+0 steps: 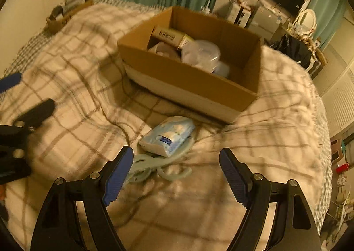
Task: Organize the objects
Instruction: 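Move both grippers toward the scissors and tube beside the box, then grasp the blue-white tube with the right gripper while the left gripper grasps the grey-green scissors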
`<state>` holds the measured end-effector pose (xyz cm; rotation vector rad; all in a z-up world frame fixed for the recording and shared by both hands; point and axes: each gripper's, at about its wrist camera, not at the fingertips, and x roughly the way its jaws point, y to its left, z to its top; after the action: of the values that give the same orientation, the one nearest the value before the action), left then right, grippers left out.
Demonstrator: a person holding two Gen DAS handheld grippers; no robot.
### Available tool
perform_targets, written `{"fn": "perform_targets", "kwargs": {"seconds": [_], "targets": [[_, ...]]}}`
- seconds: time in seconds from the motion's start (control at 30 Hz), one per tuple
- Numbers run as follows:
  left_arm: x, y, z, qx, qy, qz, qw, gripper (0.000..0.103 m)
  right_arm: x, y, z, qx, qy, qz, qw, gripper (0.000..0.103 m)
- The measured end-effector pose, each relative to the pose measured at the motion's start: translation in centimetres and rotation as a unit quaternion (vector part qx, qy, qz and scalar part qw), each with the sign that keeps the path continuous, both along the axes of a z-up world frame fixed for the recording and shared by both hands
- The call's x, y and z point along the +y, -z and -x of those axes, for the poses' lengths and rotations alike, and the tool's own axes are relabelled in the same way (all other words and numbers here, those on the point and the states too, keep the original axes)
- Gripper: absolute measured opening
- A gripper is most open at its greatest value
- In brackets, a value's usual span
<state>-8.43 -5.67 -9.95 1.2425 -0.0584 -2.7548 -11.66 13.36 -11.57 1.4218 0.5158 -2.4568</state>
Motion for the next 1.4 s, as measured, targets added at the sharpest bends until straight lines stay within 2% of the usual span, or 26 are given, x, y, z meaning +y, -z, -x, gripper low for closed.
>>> {"fn": "perform_targets", "kwargs": {"seconds": [0.27, 0.33, 0.37, 0.4, 0.5, 0.7, 0.93, 1.07, 1.2, 1.3, 1.4], "targets": [[-1.8, 1.8, 0.6, -0.025, -0.014, -0.024, 0.9993, 0.103, -2.6, 4.0, 2.0, -0.024, -0.016, -0.056, 0.998, 0.078], [-2.0, 2.0, 0.7, -0.030, -0.017, -0.032, 0.9989, 0.103, -2.6, 4.6, 2.5, -0.028, -0.010, -0.059, 0.998, 0.068], [-2.1, 2.0, 0.7, -0.030, -0.017, -0.035, 0.9988, 0.103, -2.5, 4.9, 2.7, -0.033, -0.009, -0.057, 0.998, 0.059], [-2.2, 2.0, 0.6, -0.030, -0.017, -0.038, 0.9987, 0.103, -2.5, 5.0, 2.7, -0.033, -0.009, -0.058, 0.998, 0.056], [-2.2, 2.0, 0.5, -0.029, -0.019, -0.040, 0.9986, 0.103, -2.1, 4.2, 1.8, -0.012, -0.009, -0.053, 0.998, 0.045], [-0.6, 1.1, 0.2, -0.026, -0.012, -0.051, 0.9983, 0.103, 0.7, 0.2, -0.9, 0.028, -0.003, -0.019, 0.999, 0.038], [5.7, 1.1, 0.1, -0.039, 0.057, -0.055, 0.9961, 0.103, 3.8, -4.3, -4.2, 0.072, -0.010, 0.006, 0.997, 0.036], [9.2, 2.5, 0.4, -0.063, 0.093, -0.039, 0.9929, 0.091, 6.2, -5.6, -4.5, 0.084, 0.003, 0.012, 0.996, 0.036], [12.0, 4.5, 1.3, -0.092, 0.129, -0.030, 0.9869, 0.077, 8.3, -5.6, -4.8, 0.083, 0.007, 0.030, 0.996, 0.036], [13.9, 5.9, 2.0, -0.112, 0.165, -0.021, 0.9798, 0.076, 9.1, -5.1, -4.8, 0.079, 0.008, 0.045, 0.996, 0.036], [14.7, 7.0, 2.8, -0.129, 0.179, -0.023, 0.9750, 0.075, 9.7, -4.8, -4.6, 0.076, 0.011, 0.059, 0.995, 0.036]]}}
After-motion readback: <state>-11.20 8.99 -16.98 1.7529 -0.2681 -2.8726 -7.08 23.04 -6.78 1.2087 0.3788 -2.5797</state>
